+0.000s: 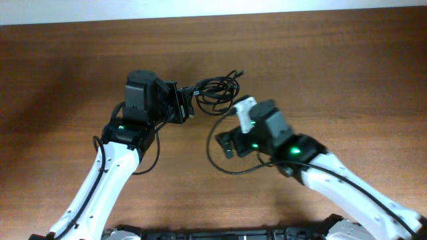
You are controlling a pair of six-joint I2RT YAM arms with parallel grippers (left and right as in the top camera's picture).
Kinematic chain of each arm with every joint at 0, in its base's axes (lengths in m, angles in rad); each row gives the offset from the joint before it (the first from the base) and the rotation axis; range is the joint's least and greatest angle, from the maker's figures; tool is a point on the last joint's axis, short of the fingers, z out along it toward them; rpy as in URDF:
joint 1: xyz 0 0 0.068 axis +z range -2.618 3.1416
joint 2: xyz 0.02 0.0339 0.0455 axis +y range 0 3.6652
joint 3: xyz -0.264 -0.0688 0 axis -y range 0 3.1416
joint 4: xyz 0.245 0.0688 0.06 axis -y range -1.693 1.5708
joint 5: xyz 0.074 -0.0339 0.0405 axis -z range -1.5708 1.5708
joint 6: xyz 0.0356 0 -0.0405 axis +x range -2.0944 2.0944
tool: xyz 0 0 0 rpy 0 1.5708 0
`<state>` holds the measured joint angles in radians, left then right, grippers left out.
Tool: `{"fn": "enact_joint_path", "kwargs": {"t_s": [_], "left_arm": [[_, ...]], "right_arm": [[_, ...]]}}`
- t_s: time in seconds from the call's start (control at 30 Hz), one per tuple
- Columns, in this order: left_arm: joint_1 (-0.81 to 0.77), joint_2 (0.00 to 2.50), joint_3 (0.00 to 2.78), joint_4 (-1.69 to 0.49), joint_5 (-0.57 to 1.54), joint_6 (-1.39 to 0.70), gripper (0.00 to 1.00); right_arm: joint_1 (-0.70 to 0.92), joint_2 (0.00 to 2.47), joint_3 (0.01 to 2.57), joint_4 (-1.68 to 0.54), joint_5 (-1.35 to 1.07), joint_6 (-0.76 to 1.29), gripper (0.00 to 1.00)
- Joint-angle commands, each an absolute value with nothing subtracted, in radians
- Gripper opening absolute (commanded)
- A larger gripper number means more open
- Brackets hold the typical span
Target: Untangle cables
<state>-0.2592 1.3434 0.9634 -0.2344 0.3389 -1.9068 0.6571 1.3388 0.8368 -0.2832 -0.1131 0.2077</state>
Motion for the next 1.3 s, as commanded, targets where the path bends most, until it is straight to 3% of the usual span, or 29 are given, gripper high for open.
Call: {"fn": "enact_joint_path", "kwargs": {"t_s": [0.0, 0.13, 0.23, 0.43, 0.6, 0.73, 0.93, 1.07, 1.2, 1.27], "left_arm": [[-0.252, 1.325, 0.985, -0.218, 0.337, -1.99, 0.0], [-0.234, 1.324, 0.985, -0.213, 0.336, -1.98, 0.0], [-0.204, 1.324, 0.985, -0.148, 0.336, -1.881, 0.0], [-0.18, 1.324, 0.985, -0.06, 0.332, -1.843, 0.0], [-0.18, 1.324, 0.985, 0.006, 0.338, -1.811, 0.0], [-0.18, 1.32, 0.985, 0.105, 0.355, -1.755, 0.0], [-0.18, 1.304, 0.985, 0.105, 0.392, -1.774, 0.0], [-0.18, 1.282, 0.985, 0.105, 0.439, -1.785, 0.0], [-0.18, 1.25, 0.985, 0.104, 0.469, -1.777, 0.0], [-0.18, 1.23, 0.985, 0.104, 0.468, -1.773, 0.0]], "right_arm": [[0.736, 1.436, 0.828, -0.158, 0.12, 0.127, 0.99], [0.78, 1.51, 0.828, -0.079, 0.233, 0.123, 0.99], [0.778, 1.474, 0.829, -0.101, 0.218, 0.278, 0.99], [0.719, 1.294, 0.828, -0.116, -0.049, 0.797, 0.99], [0.574, 1.271, 0.827, -0.117, -0.241, 1.143, 0.99], [0.467, 1.296, 0.827, -0.115, -0.385, 1.196, 0.99], [0.39, 1.314, 0.825, -0.079, -0.408, 1.33, 0.99], [0.389, 1.377, 0.825, -0.017, -0.408, 1.467, 0.93], [0.384, 1.439, 0.825, 0.075, -0.421, 1.516, 0.94], [0.384, 1.446, 0.825, 0.12, -0.426, 1.564, 0.99]]}}
